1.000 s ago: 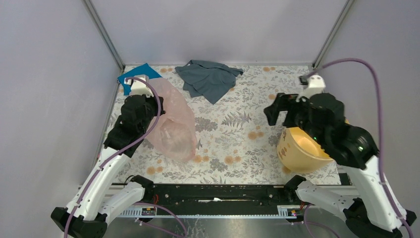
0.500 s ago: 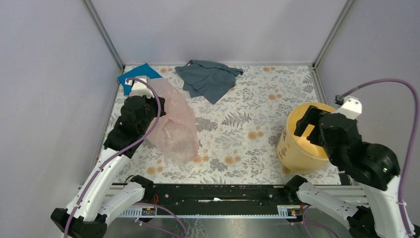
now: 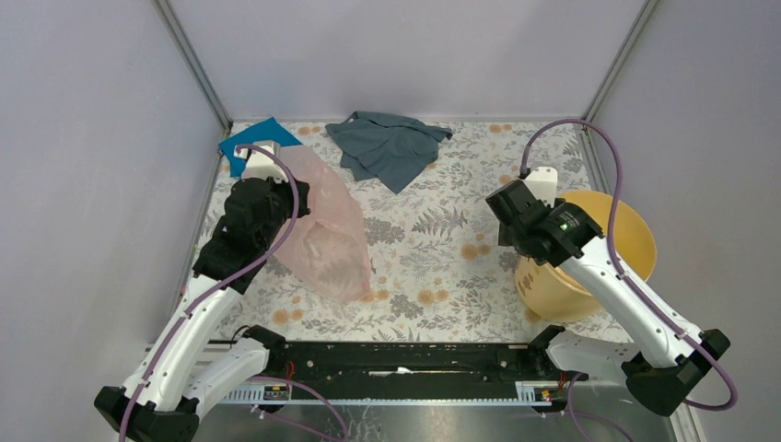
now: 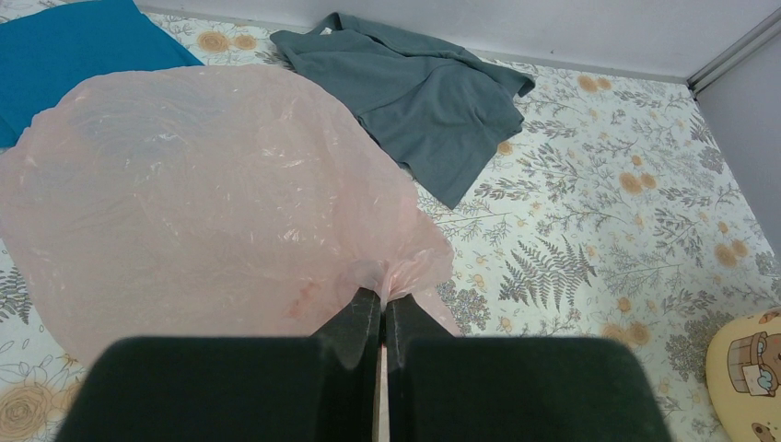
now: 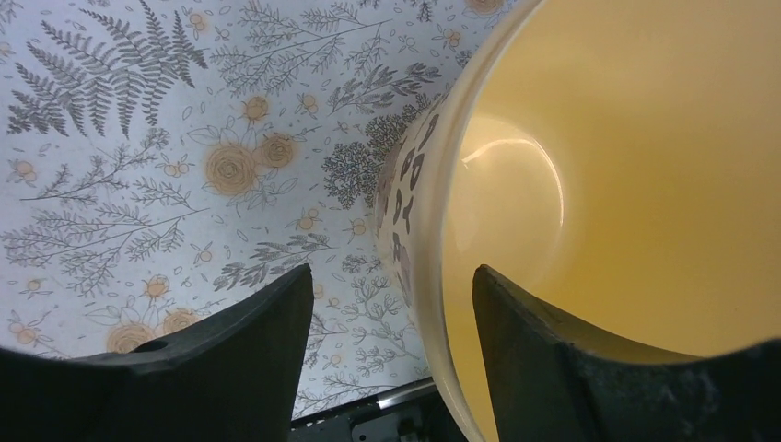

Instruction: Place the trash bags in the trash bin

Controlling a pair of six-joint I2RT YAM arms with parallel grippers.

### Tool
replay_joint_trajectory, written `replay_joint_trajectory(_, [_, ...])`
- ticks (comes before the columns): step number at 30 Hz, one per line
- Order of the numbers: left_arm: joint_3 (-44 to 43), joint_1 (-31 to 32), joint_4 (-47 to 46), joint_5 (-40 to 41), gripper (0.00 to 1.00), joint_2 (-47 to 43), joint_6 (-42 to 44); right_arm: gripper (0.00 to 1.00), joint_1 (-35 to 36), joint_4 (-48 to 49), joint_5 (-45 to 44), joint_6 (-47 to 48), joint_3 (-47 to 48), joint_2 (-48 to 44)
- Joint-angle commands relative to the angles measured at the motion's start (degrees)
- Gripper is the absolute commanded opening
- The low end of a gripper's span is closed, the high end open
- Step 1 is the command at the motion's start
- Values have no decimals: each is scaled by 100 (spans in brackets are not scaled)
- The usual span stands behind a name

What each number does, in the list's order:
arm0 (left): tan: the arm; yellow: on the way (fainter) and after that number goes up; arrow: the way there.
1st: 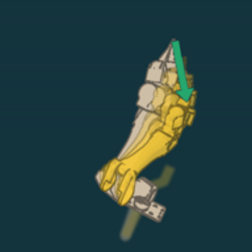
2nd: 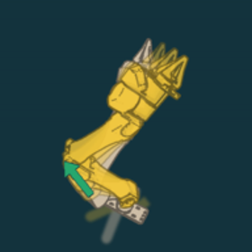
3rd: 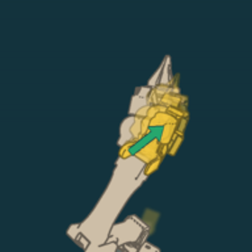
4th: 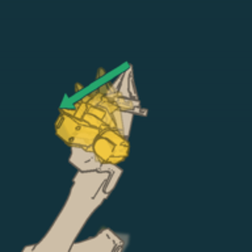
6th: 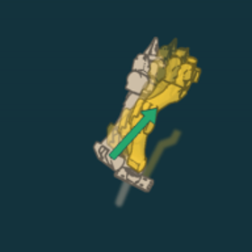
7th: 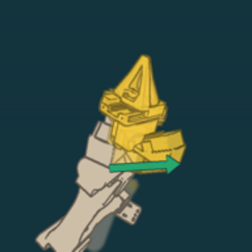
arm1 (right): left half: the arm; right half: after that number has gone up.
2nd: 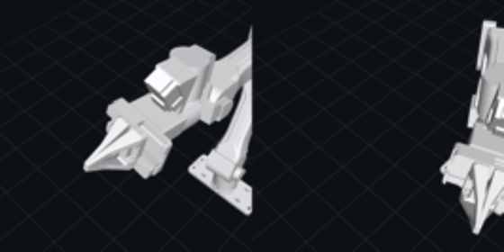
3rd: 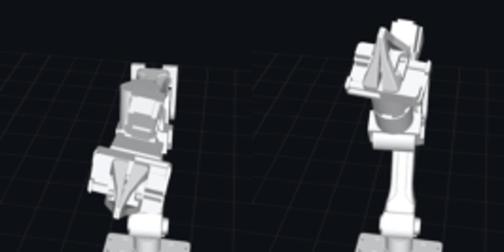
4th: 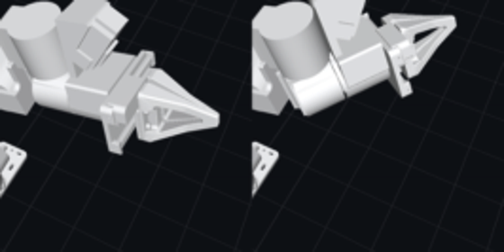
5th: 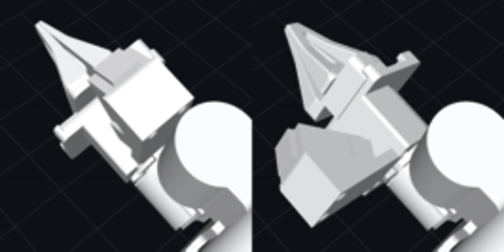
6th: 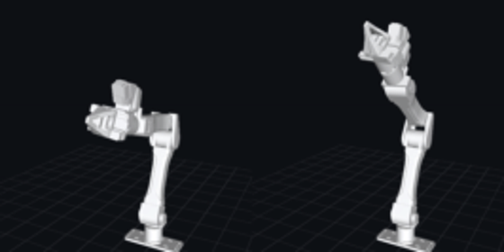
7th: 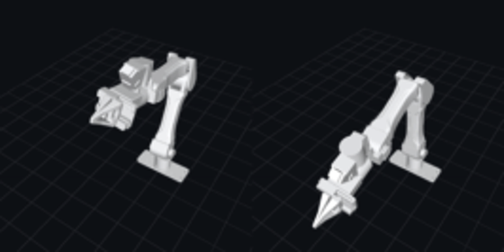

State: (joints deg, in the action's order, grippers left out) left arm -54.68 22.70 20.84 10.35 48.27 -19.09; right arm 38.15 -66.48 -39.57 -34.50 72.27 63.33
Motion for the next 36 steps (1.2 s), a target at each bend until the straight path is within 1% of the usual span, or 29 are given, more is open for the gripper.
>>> replay_joint_trajectory(1, [36,-28,-314,-101,0,-49,-24,70,9,373,-34,23,-314,-71])
replay_joint_trajectory(2, [31,-29,-312,-111,0,-44,-24,69,8,403,-22,25,-364,-34])
replay_joint_trajectory(6, [27,-32,-316,-156,0,-8,-33,57,9,509,-25,62,-556,15])
replay_joint_trajectory(9, [27,-30,-313,-156,0,16,-33,49,6,827,169,220,-723,-96])
replay_joint_trajectory(12, [27,-29,-309,-156,0,29,-33,39,8,1245,612,589,-773,-162])
replay_joint_trajectory(13, [27,-30,-314,-157,0,28,-33,33,8,1378,744,707,-757,-147])
replay_joint_trajectory(16, [34,-35,-315,-165,0,49,-41,21,8,1713,1086,972,-663,-84])
replay_joint_trajectory(18, [35,-34,-312,-178,0,62,-42,15,8,1958,1406,1092,-593,-13])
replay_joint_trajectory(23, [27,-29,-326,-217,0,122,-59,2,16,2482,2272,1229,-398,374])
replay_joint_trajectory(26, [29,-29,-325,-210,0,158,-60,0,131,2657,2483,1268,-235,715])
replay_joint_trajectory(33, [30,-59,-324,-180,0,190,-59,0,892,3032,2502,1135,72,1400])
replay_joint_trajectory(36, [27,-74,-321,-174,0,184,-57,0,1072,3106,2489,1116,133,1563])
